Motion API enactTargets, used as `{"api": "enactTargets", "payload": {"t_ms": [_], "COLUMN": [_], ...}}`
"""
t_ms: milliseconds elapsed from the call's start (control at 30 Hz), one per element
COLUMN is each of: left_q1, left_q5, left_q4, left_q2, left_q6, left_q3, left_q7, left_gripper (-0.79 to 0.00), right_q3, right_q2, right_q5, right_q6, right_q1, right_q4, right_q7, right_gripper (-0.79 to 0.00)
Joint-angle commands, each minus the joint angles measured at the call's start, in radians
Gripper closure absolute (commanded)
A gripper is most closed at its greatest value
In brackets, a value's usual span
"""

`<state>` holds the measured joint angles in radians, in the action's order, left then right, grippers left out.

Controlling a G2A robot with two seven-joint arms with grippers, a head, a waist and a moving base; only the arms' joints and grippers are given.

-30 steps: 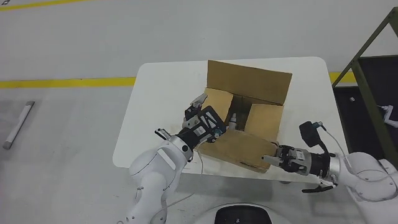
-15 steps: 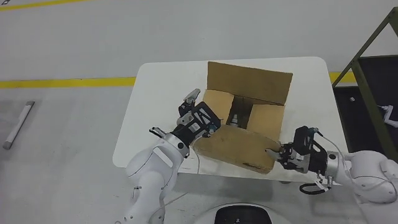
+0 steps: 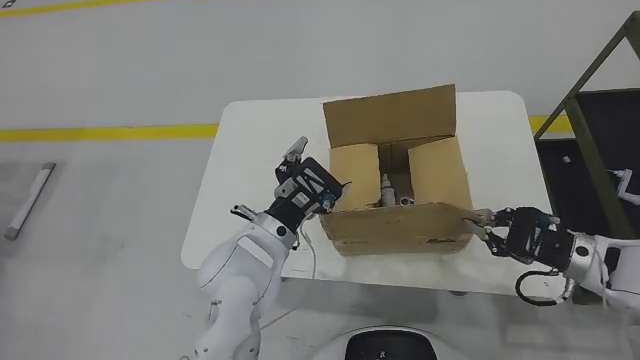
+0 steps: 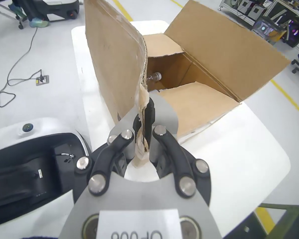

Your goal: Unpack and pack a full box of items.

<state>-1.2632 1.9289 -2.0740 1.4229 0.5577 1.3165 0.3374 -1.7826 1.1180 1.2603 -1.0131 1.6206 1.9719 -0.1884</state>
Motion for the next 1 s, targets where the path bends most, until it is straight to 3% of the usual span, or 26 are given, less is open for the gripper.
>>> {"api": "enactTargets", "payload": {"t_ms": [0,67,100,167,200,233,300,500,533,600,733,767,800,833,967], "left_q1": [-0.003,-0.005,-0.006,-0.006,-0.005,-0.005,-0.005,-0.011,-0.014,-0.016,-0.011,-0.01,-0.01,-0.01,-0.014], "left_q5": [-0.001,-0.001,0.0,0.0,0.002,0.005,0.007,0.008,0.012,0.014,0.01,0.009,0.008,0.006,0.004], "left_q4": [-0.002,-0.006,-0.007,-0.011,-0.012,-0.012,-0.012,-0.01,-0.01,-0.009,-0.01,-0.01,-0.011,-0.011,-0.015], "left_q2": [-0.002,-0.004,-0.005,-0.007,-0.008,-0.009,-0.01,-0.012,-0.013,-0.015,-0.017,-0.018,-0.019,-0.02,-0.024], "left_q6": [0.0,0.007,0.011,0.014,0.012,0.01,0.006,-0.007,-0.011,-0.014,-0.017,-0.016,-0.017,-0.017,-0.017], "left_q3": [-0.003,-0.006,-0.007,-0.008,-0.009,-0.011,-0.017,-0.021,-0.022,-0.026,-0.029,-0.029,-0.028,-0.027,-0.021], "left_q7": [0.012,0.021,0.025,0.026,0.025,0.023,0.022,0.011,0.006,-0.001,-0.001,0.001,0.003,0.003,0.006], "left_gripper": [-0.785,-0.785,-0.785,-0.785,-0.785,-0.785,-0.785,-0.785,-0.785,-0.785,-0.785,-0.785,-0.785,-0.785,-0.785], "right_q3": [0.006,0.011,0.013,0.025,0.026,0.016,0.009,0.034,0.044,0.071,0.102,0.104,0.111,0.119,0.154], "right_q2": [-0.004,-0.009,-0.01,-0.017,-0.022,-0.027,-0.034,-0.081,-0.089,-0.107,-0.14,-0.146,-0.152,-0.16,-0.198], "right_q5": [0.061,0.118,0.128,0.156,0.16,0.152,0.096,0.0,-0.02,-0.023,-0.033,-0.045,-0.056,-0.052,-0.03], "right_q6": [0.001,0.001,0.001,0.001,0.001,0.001,0.001,0.001,0.001,0.001,0.001,0.001,0.001,0.001,0.001], "right_q1": [0.02,0.036,0.044,0.057,0.062,0.06,0.065,0.079,0.078,0.07,0.059,0.059,0.064,0.069,0.097], "right_q4": [-0.002,-0.002,-0.017,-0.021,-0.028,-0.034,-0.055,-0.044,-0.045,-0.034,-0.016,-0.021,-0.024,-0.021,-0.006], "right_q7": [0.097,0.173,0.209,0.255,0.273,0.297,0.34,0.313,0.303,0.275,0.28,0.297,0.309,0.306,0.31], "right_gripper": [0.0,-0.04,-0.194,-0.376,-0.754,-0.782,-0.785,-0.782,-0.585,-0.382,-0.372,-0.339,-0.231,-0.185,-0.191]}}
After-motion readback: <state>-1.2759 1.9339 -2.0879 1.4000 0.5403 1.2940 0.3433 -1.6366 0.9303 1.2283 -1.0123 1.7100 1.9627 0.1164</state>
